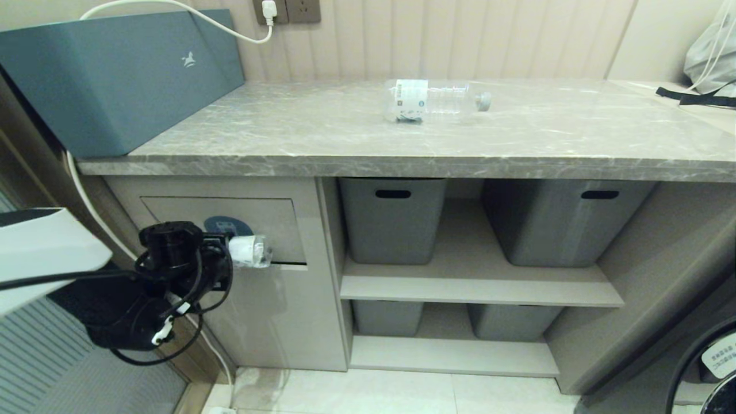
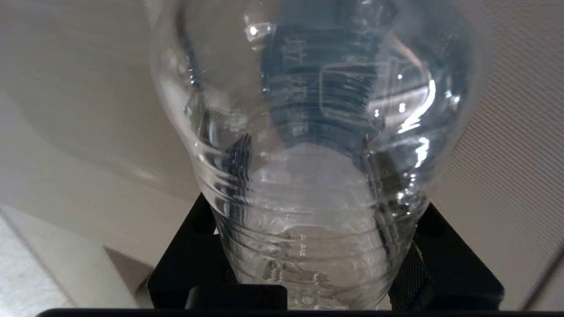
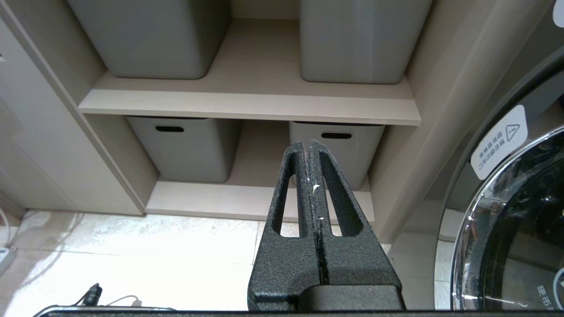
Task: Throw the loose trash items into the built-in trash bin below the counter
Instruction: Put the garbage in the trash can
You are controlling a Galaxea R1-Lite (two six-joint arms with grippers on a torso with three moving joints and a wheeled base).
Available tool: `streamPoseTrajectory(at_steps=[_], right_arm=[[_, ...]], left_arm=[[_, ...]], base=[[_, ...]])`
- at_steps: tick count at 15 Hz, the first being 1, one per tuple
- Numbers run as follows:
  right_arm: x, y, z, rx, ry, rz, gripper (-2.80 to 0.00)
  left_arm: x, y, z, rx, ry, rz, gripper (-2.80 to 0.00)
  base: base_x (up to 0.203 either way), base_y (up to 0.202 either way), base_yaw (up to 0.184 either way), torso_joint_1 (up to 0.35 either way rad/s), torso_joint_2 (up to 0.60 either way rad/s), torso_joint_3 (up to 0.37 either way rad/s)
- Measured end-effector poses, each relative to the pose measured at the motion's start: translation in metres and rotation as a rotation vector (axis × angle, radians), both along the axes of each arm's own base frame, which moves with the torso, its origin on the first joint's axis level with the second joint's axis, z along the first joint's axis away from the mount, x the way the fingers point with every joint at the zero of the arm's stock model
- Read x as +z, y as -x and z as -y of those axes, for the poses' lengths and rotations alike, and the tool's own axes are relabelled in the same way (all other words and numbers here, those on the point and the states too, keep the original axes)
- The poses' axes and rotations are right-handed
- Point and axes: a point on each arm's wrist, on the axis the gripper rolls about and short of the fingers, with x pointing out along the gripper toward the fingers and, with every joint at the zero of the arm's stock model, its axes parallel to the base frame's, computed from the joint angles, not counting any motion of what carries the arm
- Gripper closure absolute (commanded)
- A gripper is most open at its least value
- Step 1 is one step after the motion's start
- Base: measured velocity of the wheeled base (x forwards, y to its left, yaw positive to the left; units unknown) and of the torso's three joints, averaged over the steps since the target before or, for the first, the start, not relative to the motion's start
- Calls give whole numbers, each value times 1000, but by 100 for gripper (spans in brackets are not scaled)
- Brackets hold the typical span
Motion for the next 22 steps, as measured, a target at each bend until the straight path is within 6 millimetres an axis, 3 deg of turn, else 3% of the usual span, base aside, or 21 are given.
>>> streamPoseTrajectory(at_steps=[7,13,14,22], right_arm=[[0,0,0,0,0,0,0],[0,0,0,0,0,0,0],[0,0,0,0,0,0,0],[0,0,0,0,0,0,0]], left_arm=[[-7,-32,2,2,10,39,0],[-13,-48,3,9,11,56,0],[-12,-51,3,9,11,62,-280],[-14,-62,7,1,14,75,-280]], base=[[0,0,0,0,0,0],[0,0,0,0,0,0],[0,0,0,0,0,0],[0,0,0,0,0,0]])
